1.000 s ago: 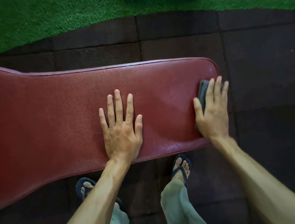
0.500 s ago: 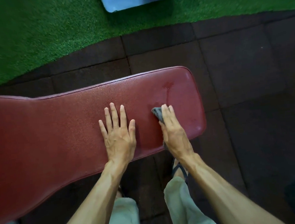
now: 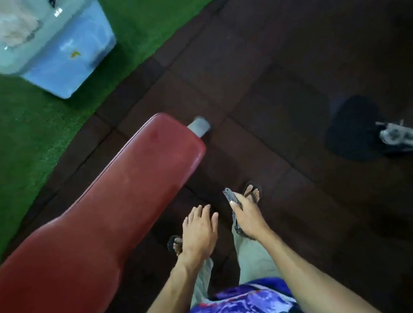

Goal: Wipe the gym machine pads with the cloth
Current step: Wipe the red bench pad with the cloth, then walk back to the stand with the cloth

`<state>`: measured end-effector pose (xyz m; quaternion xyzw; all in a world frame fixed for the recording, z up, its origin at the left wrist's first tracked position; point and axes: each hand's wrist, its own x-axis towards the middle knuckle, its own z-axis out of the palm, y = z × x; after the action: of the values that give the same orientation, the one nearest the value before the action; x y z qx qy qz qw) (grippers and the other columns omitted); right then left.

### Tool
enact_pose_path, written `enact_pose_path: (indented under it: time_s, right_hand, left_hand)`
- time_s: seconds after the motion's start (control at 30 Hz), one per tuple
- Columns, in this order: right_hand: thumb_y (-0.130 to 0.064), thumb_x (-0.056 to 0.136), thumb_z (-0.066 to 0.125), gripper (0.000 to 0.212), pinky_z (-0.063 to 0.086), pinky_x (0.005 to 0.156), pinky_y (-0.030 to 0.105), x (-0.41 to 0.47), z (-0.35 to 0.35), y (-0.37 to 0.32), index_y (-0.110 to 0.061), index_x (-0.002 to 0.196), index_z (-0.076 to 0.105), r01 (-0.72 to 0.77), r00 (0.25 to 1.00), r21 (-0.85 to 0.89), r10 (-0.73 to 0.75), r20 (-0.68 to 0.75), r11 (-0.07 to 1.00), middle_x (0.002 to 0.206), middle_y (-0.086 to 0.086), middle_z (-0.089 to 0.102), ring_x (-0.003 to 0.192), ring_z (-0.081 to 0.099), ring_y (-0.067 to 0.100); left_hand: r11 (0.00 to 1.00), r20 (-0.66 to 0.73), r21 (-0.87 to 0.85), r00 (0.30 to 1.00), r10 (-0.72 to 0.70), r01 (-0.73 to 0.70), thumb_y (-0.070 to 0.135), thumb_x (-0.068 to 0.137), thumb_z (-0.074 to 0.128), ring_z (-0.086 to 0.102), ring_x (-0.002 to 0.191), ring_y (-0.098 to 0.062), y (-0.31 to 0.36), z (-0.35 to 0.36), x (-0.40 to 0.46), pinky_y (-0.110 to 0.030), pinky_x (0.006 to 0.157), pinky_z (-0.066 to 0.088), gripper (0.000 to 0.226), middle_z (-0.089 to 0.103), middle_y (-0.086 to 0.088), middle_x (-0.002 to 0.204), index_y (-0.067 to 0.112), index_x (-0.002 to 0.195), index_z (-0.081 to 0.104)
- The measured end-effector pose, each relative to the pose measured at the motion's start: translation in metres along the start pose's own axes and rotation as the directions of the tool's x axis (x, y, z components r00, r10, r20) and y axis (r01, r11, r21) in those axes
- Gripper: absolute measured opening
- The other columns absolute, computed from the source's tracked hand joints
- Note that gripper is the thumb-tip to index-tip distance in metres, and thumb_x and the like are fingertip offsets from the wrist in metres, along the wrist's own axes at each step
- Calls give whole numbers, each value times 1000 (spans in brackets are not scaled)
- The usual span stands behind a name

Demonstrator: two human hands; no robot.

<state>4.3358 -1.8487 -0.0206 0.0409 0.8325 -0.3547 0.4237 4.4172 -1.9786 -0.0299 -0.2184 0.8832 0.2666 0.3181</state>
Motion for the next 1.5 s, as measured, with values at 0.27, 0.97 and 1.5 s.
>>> enact_pose_path:
  time_s: [0.27, 0.97, 1.5]
  right_hand:
    - [-22, 103, 44, 38, 40, 99, 29, -29, -132, 39, -15, 140, 51, -137, 976, 166, 162, -147, 977, 136, 11, 60, 129, 54, 27]
    - [-26, 104, 39, 31, 44, 82, 33, 230, -552, -61, -16, 130, 54, -144, 920, 232, 217, -328, 962, 114, 6, 67, 99, 62, 21]
    - [-30, 102, 41, 32, 45, 93, 33, 522, -924, -158, -13, 123, 57, -115, 899, 329, 239, -367, 937, 115, 2, 64, 108, 61, 21]
  left_hand:
    - [950, 161, 199, 964, 209, -239, 43, 105, 32, 51, 128, -28, 153, -42, 39, -41, 105, 42, 46, 54, -5, 139, 20, 142, 45]
    - [858, 338, 261, 875, 347, -442, 42, 104, 29, 61, 114, -34, 540, -220, 380, -44, 100, 47, 47, 66, -14, 117, 8, 112, 61]
    - [722, 405, 337, 785, 468, -604, 33, 106, 31, 59, 113, -35, 893, -385, 698, -43, 99, 45, 42, 64, -18, 115, 2, 108, 60]
